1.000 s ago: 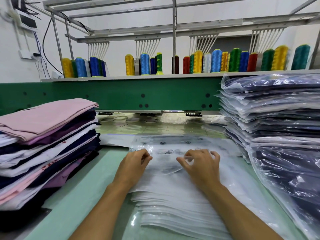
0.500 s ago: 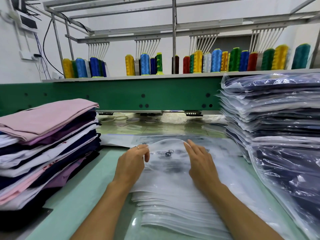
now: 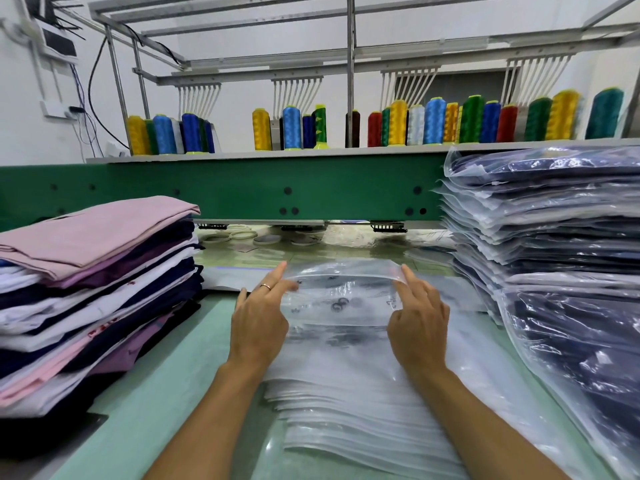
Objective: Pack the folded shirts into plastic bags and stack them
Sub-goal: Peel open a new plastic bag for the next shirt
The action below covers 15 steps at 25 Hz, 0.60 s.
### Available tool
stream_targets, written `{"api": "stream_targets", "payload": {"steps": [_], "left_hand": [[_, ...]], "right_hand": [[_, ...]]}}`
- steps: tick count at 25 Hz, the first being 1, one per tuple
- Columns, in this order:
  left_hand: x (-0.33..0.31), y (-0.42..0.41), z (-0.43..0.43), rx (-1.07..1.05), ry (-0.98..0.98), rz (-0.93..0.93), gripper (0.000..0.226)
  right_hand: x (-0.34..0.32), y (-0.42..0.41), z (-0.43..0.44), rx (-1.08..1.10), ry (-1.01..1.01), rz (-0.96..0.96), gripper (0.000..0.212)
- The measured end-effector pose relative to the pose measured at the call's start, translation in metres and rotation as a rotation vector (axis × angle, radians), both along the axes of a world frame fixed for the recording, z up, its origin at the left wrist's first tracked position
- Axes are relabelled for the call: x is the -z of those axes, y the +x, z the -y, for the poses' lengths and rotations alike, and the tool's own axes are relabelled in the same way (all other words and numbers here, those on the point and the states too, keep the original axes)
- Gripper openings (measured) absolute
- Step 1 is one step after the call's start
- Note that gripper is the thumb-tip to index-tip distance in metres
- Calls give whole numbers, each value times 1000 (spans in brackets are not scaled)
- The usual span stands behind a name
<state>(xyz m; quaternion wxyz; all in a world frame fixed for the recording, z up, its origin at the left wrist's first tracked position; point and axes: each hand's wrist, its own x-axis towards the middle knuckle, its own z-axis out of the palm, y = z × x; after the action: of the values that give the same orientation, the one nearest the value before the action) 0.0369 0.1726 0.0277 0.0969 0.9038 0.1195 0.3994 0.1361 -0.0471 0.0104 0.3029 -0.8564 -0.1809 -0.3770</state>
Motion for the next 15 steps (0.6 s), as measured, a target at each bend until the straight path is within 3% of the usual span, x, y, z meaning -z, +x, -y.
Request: {"api": "stream_targets", "payload": {"steps": [3, 8, 11, 15], "left_hand": [[3, 1, -4, 55, -39, 16, 49], [7, 2, -4, 83, -120, -55, 39], [10, 3, -8, 99, -46, -148, 40], [17, 4, -15, 112, -25, -308, 41]], "right_hand": [[0, 1, 2, -22, 24, 98, 48], [-3, -1, 0, 14, -72, 190, 67], [1, 2, 3, 51, -180, 97, 46], [4, 5, 7, 62, -213, -113, 40]]}}
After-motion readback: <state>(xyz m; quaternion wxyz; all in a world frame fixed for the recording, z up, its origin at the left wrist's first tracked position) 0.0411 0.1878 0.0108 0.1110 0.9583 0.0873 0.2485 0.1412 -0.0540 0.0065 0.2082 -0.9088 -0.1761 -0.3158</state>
